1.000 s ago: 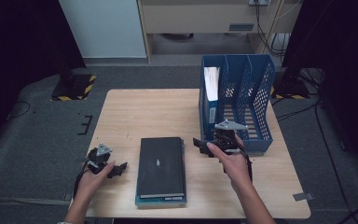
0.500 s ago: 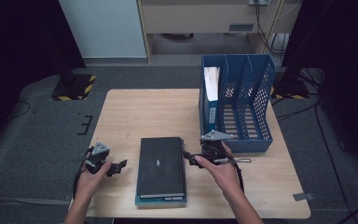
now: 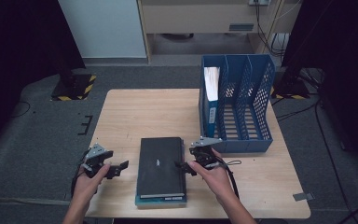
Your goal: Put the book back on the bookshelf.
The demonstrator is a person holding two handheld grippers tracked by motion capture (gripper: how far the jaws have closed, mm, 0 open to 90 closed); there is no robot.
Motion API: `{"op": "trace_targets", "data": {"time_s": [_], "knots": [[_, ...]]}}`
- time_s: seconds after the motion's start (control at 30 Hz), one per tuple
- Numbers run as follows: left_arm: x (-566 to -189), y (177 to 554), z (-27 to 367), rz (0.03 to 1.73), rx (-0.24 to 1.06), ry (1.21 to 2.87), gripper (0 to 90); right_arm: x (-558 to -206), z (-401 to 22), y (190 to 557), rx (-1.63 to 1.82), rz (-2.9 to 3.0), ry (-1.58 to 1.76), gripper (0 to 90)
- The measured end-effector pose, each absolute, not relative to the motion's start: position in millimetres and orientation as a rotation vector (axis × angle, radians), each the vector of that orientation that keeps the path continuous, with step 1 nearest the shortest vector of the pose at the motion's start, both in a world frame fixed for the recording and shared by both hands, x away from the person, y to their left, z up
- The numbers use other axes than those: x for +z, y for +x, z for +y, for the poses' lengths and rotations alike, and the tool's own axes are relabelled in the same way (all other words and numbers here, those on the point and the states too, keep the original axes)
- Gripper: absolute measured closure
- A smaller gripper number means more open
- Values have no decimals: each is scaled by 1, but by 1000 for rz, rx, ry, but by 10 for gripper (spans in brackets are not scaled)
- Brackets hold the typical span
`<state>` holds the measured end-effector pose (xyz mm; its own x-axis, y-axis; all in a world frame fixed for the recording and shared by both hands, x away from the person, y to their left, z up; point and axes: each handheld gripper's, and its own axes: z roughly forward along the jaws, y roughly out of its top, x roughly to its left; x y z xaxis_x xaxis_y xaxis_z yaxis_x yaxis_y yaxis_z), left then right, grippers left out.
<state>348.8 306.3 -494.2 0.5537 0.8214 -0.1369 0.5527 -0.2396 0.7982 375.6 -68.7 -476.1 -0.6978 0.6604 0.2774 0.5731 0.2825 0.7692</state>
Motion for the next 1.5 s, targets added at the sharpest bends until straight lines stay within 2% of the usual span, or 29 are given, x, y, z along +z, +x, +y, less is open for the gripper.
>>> {"op": "trace_targets", "data": {"time_s": [0.3, 0.53, 0.77, 0.97, 1.13, 1.5], "knots": [[-476, 349, 282, 1018, 316, 1964, 152, -481, -62, 373, 1392, 2472, 1161, 161], [-477, 355, 261, 966, 217, 2042, 187, -485, -57, 372, 1372, 2507, 1141, 143], [-475, 366, 244, 926, 114, 2084, 275, -487, -54, 373, 1355, 2526, 1114, 123], [-475, 377, 240, 937, 38, 2098, 269, -490, -54, 374, 1380, 2540, 1116, 105], [-474, 385, 235, 915, 27, 2120, 272, -493, -56, 377, 1410, 2542, 1140, 101], [-472, 404, 226, 861, -37, 2185, 272, -509, -65, 387, 1512, 2541, 1305, 2]]}}
